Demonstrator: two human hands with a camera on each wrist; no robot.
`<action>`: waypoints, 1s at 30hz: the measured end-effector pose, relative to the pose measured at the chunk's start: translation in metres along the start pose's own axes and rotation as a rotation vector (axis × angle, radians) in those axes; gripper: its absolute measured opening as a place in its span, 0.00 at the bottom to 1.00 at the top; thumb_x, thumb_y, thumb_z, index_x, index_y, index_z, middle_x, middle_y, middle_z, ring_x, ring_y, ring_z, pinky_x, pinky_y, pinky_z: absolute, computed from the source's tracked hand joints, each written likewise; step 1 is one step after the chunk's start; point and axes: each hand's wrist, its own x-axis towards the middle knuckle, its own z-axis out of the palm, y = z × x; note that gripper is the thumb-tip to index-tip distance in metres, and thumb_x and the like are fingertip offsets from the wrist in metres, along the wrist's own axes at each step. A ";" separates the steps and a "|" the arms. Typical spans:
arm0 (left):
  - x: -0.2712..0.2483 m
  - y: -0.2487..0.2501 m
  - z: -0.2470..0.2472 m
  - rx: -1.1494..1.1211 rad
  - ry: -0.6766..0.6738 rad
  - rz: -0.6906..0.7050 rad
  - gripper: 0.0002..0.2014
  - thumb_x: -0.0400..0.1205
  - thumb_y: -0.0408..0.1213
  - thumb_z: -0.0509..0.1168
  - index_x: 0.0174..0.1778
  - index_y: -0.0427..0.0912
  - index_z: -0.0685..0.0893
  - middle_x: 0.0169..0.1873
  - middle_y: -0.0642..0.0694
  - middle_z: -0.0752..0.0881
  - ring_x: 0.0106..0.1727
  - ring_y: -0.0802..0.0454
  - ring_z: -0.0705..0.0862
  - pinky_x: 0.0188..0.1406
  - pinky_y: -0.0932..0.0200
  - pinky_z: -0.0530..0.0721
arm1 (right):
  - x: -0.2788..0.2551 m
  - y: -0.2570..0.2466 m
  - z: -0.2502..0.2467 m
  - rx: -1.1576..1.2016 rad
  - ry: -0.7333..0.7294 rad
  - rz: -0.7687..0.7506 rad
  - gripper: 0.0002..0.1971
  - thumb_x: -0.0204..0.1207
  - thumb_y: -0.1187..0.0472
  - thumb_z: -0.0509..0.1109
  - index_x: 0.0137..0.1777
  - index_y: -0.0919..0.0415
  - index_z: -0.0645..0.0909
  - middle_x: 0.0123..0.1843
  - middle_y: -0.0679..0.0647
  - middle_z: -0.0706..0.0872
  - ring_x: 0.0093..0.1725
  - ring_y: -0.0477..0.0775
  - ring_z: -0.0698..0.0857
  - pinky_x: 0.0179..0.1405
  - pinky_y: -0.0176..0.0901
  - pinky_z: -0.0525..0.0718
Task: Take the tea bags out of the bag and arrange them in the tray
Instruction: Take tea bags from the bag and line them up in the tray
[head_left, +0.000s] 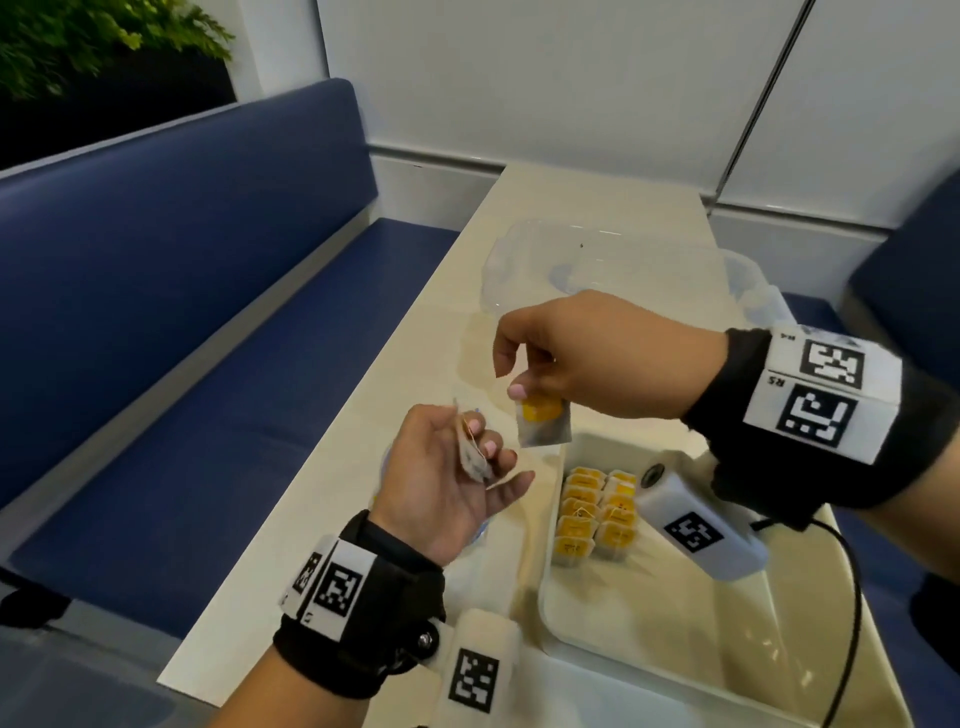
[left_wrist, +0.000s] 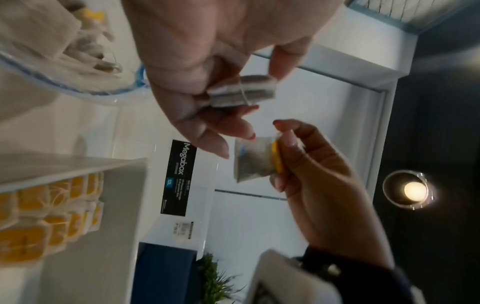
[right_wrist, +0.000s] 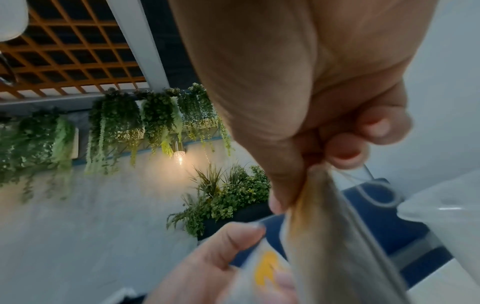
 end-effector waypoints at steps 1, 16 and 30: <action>0.001 -0.004 0.002 0.020 -0.026 0.001 0.12 0.70 0.49 0.63 0.30 0.45 0.72 0.28 0.48 0.76 0.30 0.51 0.81 0.39 0.52 0.85 | 0.001 -0.002 -0.003 -0.030 -0.016 0.010 0.07 0.77 0.52 0.70 0.53 0.50 0.79 0.34 0.41 0.77 0.34 0.40 0.74 0.35 0.31 0.70; 0.003 -0.036 0.028 0.052 -0.108 0.165 0.15 0.71 0.28 0.70 0.34 0.47 0.69 0.30 0.48 0.87 0.35 0.56 0.87 0.33 0.61 0.86 | -0.013 0.003 -0.021 0.155 -0.089 0.237 0.03 0.75 0.59 0.73 0.46 0.55 0.84 0.31 0.46 0.85 0.25 0.41 0.81 0.19 0.26 0.74; 0.009 -0.037 -0.002 0.151 0.016 0.144 0.13 0.85 0.40 0.51 0.37 0.46 0.75 0.37 0.49 0.88 0.36 0.51 0.89 0.29 0.56 0.87 | -0.068 0.065 0.019 0.314 -0.154 0.375 0.05 0.69 0.58 0.78 0.36 0.51 0.85 0.28 0.42 0.86 0.28 0.39 0.82 0.31 0.30 0.81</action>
